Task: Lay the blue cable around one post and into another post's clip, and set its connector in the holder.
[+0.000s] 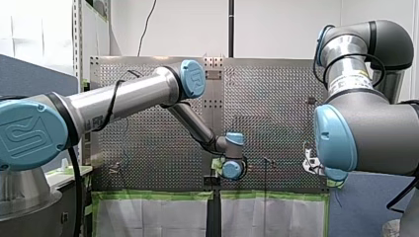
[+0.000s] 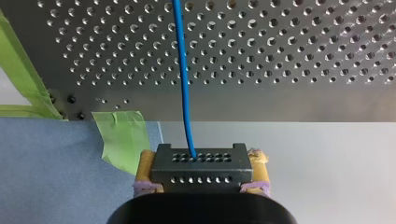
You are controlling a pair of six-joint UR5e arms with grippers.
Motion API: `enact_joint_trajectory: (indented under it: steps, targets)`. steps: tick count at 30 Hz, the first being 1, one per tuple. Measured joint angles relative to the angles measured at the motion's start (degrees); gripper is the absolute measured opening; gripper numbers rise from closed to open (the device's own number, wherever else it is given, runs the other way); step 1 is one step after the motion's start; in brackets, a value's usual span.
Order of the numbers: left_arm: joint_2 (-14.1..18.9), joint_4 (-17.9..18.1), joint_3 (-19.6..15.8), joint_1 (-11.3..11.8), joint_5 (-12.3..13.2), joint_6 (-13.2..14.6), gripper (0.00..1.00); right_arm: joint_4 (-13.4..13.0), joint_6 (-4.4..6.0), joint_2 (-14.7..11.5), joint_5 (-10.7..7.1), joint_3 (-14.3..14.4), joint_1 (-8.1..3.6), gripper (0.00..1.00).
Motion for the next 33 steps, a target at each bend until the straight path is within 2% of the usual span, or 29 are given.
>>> enact_joint_trajectory:
  steps: [3,4,5,6,7,8,10,11,12,13,20,26,33]
  targets:
    - [0.0,-0.6,0.3,0.5,0.1,-0.1,0.0,0.5,0.02,0.0,0.01,-0.6,-0.05,0.0]
    - [0.0,-0.7,0.3,0.6,0.2,-0.1,0.09,0.6,0.01,0.0,0.0,-0.7,-0.05,0.0]
    - [0.0,-1.0,0.3,0.7,0.4,-0.2,0.09,0.7,-0.01,0.0,-0.02,-0.9,-0.05,0.0]
    - [0.0,-1.3,0.3,0.8,0.5,-0.2,0.17,0.8,-0.02,0.0,0.0,-1.0,-0.09,0.0]
    - [0.0,-1.6,0.3,0.8,0.6,-0.4,0.34,0.8,-0.04,0.0,-0.02,-1.1,-0.09,0.0]
    - [0.0,-1.9,0.3,0.9,0.7,-0.6,0.34,0.9,-0.07,0.0,-0.03,-1.1,-0.05,0.0]
    - [0.0,-2.4,0.3,0.9,0.9,-1.1,0.62,1.1,-0.19,0.0,-0.01,-1.2,0.04,0.0]
    - [0.0,-2.6,0.2,0.9,1.1,-1.4,0.62,1.2,-0.23,0.0,0.0,-1.2,0.09,0.0]
    - [0.0,-2.7,0.1,0.8,1.4,-1.7,0.86,1.3,-0.27,0.0,0.0,-1.2,0.13,0.0]
    - [0.0,-2.8,-0.2,0.8,1.7,-1.9,1.0,1.3,-0.28,0.0,0.0,-1.2,0.15,0.0]
    - [0.1,-4.1,-1.6,0.6,5.0,-3.0,1.0,1.2,0.19,0.1,-0.6,-1.2,0.33,0.0]
    - [0.6,-5.3,-2.4,0.2,8.0,-2.5,1.0,0.8,0.68,0.1,-1.35,-1.2,0.35,0.0]
    - [3.6,-3.1,-5.7,0.1,11.0,-1.3,1.0,0.0,1.65,0.1,-2.88,-1.2,0.28,0.0]
